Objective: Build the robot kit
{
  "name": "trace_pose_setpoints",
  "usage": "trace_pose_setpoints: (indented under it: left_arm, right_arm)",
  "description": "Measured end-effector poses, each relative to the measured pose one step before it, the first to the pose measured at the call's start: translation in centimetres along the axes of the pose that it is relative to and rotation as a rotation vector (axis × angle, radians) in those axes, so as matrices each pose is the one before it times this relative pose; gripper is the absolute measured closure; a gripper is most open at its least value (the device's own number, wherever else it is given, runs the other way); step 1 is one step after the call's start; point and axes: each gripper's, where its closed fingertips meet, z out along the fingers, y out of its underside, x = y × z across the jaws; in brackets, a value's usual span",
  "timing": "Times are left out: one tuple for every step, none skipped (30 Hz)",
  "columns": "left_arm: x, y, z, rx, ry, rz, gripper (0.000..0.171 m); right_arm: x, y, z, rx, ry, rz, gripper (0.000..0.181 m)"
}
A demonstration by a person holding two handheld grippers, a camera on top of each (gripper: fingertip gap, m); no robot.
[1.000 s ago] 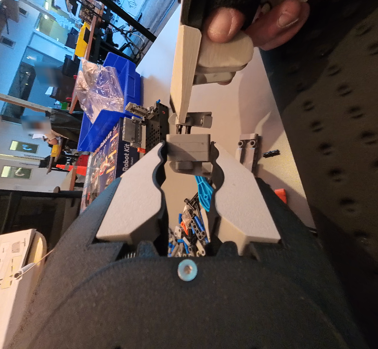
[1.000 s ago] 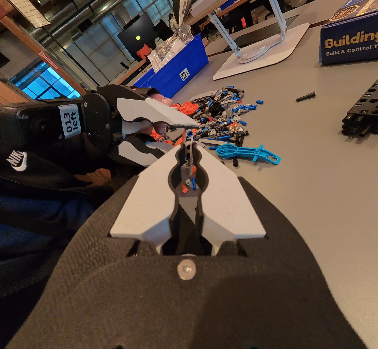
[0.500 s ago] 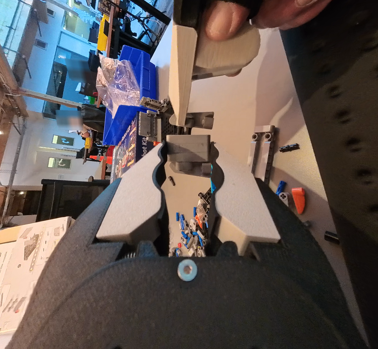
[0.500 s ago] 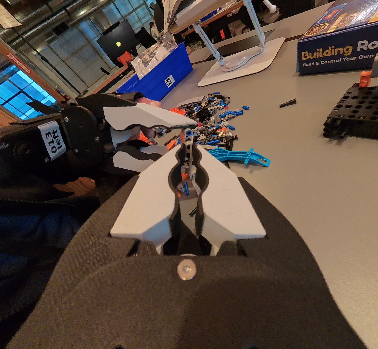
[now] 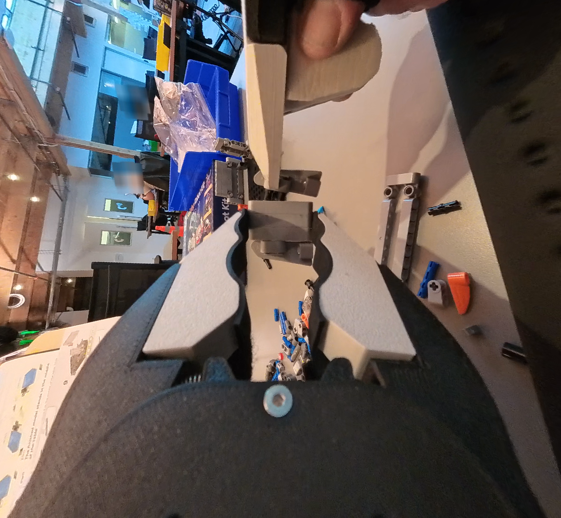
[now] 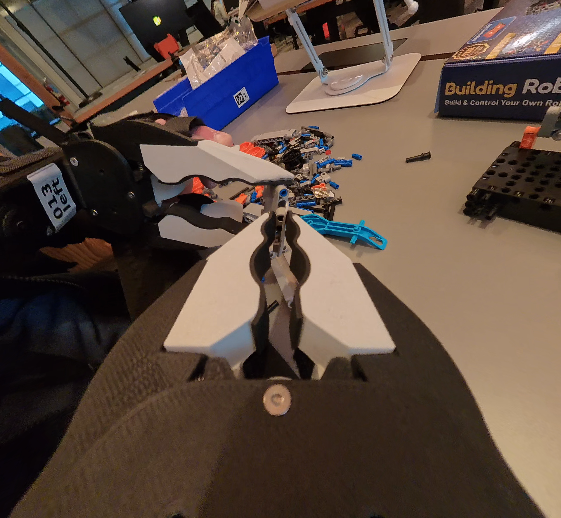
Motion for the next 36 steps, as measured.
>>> trace_pose_setpoints:
  left_arm:
    - [0.010, -0.039, -0.018, 0.00637, -0.0017, 0.0047, 0.134]
    - [-0.093, -0.060, -0.053, 0.00521, -0.0039, 0.0021, 0.134]
    - [0.005, 0.027, 0.021, -0.00619, 0.0039, -0.0004, 0.134]
    - [0.104, 0.032, 0.031, 0.00139, 0.0003, 0.0082, 0.134]
    - [0.012, 0.004, 0.015, 0.00416, -0.0050, 0.0075, 0.134]
    - [0.014, 0.152, 0.078, -0.01169, 0.0051, -0.0014, 0.134]
    - [0.072, 0.086, 0.057, -0.00233, 0.0015, 0.0068, 0.134]
    - [0.039, 0.040, 0.053, 0.00199, -0.0032, 0.0051, 0.134]
    - [-0.056, 0.077, 0.050, -0.00865, 0.0011, -0.0029, 0.134]
    - [0.032, 0.011, 0.007, -0.00303, 0.0037, -0.0007, 0.134]
    - [0.123, -0.022, 0.031, 0.00227, -0.0005, 0.0063, 0.134]
    - [0.056, 0.026, 0.047, -0.00404, -0.0004, 0.0042, 0.134]
    - [0.092, 0.026, 0.057, -0.00340, 0.0056, -0.0013, 0.134]
    - [0.053, 0.011, 0.034, -0.00053, 0.0011, 0.0035, 0.134]
    - [0.051, 0.053, 0.045, -0.00247, -0.0002, 0.0053, 0.134]
    - [0.026, 0.049, 0.019, -0.00661, 0.0021, -0.0019, 0.134]
    - [0.051, 0.067, 0.038, -0.00351, -0.0005, 0.0047, 0.134]
    - [-0.041, 0.018, 0.030, 0.00198, -0.0037, 0.0019, 0.134]
    - [0.083, 0.111, 0.070, -0.00786, 0.0077, -0.0031, 0.134]
    - [0.153, 0.116, 0.103, -0.00670, 0.0024, 0.0046, 0.134]
    - [0.024, 0.028, 0.037, -0.00018, -0.0036, 0.0037, 0.134]
    - [-0.021, -0.022, -0.006, 0.00447, 0.0054, -0.0101, 0.134]
    - [0.062, -0.026, 0.077, 0.00326, 0.0129, -0.0142, 0.134]
    - [0.269, 0.136, 0.248, -0.01252, 0.0177, -0.0054, 0.134]
    - [0.281, 0.101, 0.222, -0.00692, 0.0026, 0.0101, 0.134]
    - [0.149, 0.032, 0.106, 0.00317, -0.0013, 0.0099, 0.134]
    - [0.078, 0.061, 0.082, -0.00417, 0.0072, -0.0034, 0.134]
    - [0.004, 0.018, 0.064, -0.00091, -0.0025, 0.0038, 0.134]
    - [0.067, 0.048, 0.066, -0.00435, -0.0007, 0.0074, 0.134]
    - [0.125, 0.059, 0.032, -0.00482, 0.0027, 0.0031, 0.134]
    - [0.085, 0.038, 0.038, -0.00415, 0.0001, 0.0055, 0.134]
    - [0.104, 0.095, 0.065, -0.00722, 0.0023, 0.0076, 0.134]
    - [0.142, 0.130, 0.121, -0.01153, 0.0037, 0.0044, 0.134]
    - [0.231, 0.187, 0.176, -0.01340, 0.0051, 0.0094, 0.134]
    - [0.229, 0.223, 0.243, -0.01276, 0.0032, 0.0073, 0.134]
    - [0.245, 0.191, 0.221, -0.01097, 0.0109, 0.0016, 0.134]
  right_arm:
    - [-0.066, 0.009, -0.030, -0.0049, -0.0119, -0.0056, 0.178]
    - [-0.099, -0.052, -0.067, 0.0012, -0.0170, -0.0009, 0.178]
    - [-0.019, 0.004, -0.002, -0.0014, -0.0075, -0.0038, 0.178]
    - [-0.020, 0.088, 0.025, -0.0109, -0.0057, -0.0071, 0.178]
    - [-0.045, 0.041, -0.002, -0.0111, -0.0053, -0.0101, 0.178]
    - [0.028, 0.006, 0.078, -0.0094, 0.0051, -0.0106, 0.178]
    - [-0.007, 0.061, 0.095, -0.0131, 0.0016, -0.0072, 0.178]
    - [0.035, 0.050, 0.033, -0.0108, -0.0010, -0.0027, 0.178]
    - [0.051, -0.047, 0.053, 0.0001, 0.0030, -0.0027, 0.178]
    - [0.016, 0.039, 0.034, -0.0014, -0.0036, 0.0031, 0.178]
    - [0.018, 0.099, -0.006, -0.0059, -0.0049, 0.0020, 0.177]
    - [0.015, 0.079, 0.007, -0.0042, -0.0001, -0.0021, 0.178]
    - [-0.024, 0.112, 0.037, -0.0051, -0.0046, -0.0006, 0.177]
    - [-0.034, 0.140, 0.059, -0.0048, -0.0069, 0.0024, 0.177]
    - [0.023, 0.065, 0.065, -0.0017, 0.0049, -0.0012, 0.177]
    - [-0.014, 0.012, 0.071, 0.0000, 0.0062, -0.0030, 0.178]
    - [0.023, 0.041, 0.070, -0.0020, 0.0059, 0.0018, 0.178]
    - [0.057, 0.005, 0.022, 0.0001, 0.0071, 0.0009, 0.178]
    - [0.080, 0.074, 0.068, -0.0056, 0.0073, -0.0007, 0.177]
    - [0.095, 0.135, 0.102, -0.0112, 0.0083, -0.0047, 0.177]
    - [0.057, 0.045, 0.042, -0.0045, 0.0037, -0.0044, 0.178]
    - [0.029, -0.035, -0.024, 0.0042, -0.0067, 0.0067, 0.178]
    - [0.099, 0.010, -0.041, 0.0019, -0.0054, 0.0067, 0.178]
    - [0.203, 0.187, 0.038, -0.0119, 0.0035, -0.0005, 0.178]
    - [0.199, 0.300, 0.107, -0.0211, 0.0024, -0.0028, 0.178]
    - [0.110, 0.193, 0.041, -0.0154, -0.0052, 0.0016, 0.178]
    - [0.059, 0.110, 0.049, -0.0071, -0.0090, 0.0083, 0.178]
    - [0.084, 0.042, 0.034, -0.0030, -0.0060, 0.0083, 0.178]
    - [0.073, 0.088, 0.031, -0.0080, 0.0017, 0.0003, 0.178]
    - [0.053, 0.132, 0.077, -0.0111, 0.0014, 0.0038, 0.178]
    - [0.063, 0.114, 0.063, -0.0091, 0.0021, 0.0037, 0.178]
    - [0.057, 0.152, 0.100, -0.0107, 0.0029, 0.0012, 0.178]
    - [0.124, 0.169, 0.136, -0.0103, 0.0058, 0.0032, 0.178]
    - [0.197, 0.240, 0.201, -0.0141, 0.0133, 0.0017, 0.177]
    - [0.230, 0.251, 0.252, -0.0205, 0.0163, 0.0021, 0.178]
    - [0.175, 0.222, 0.240, -0.0195, 0.0089, 0.0043, 0.177]
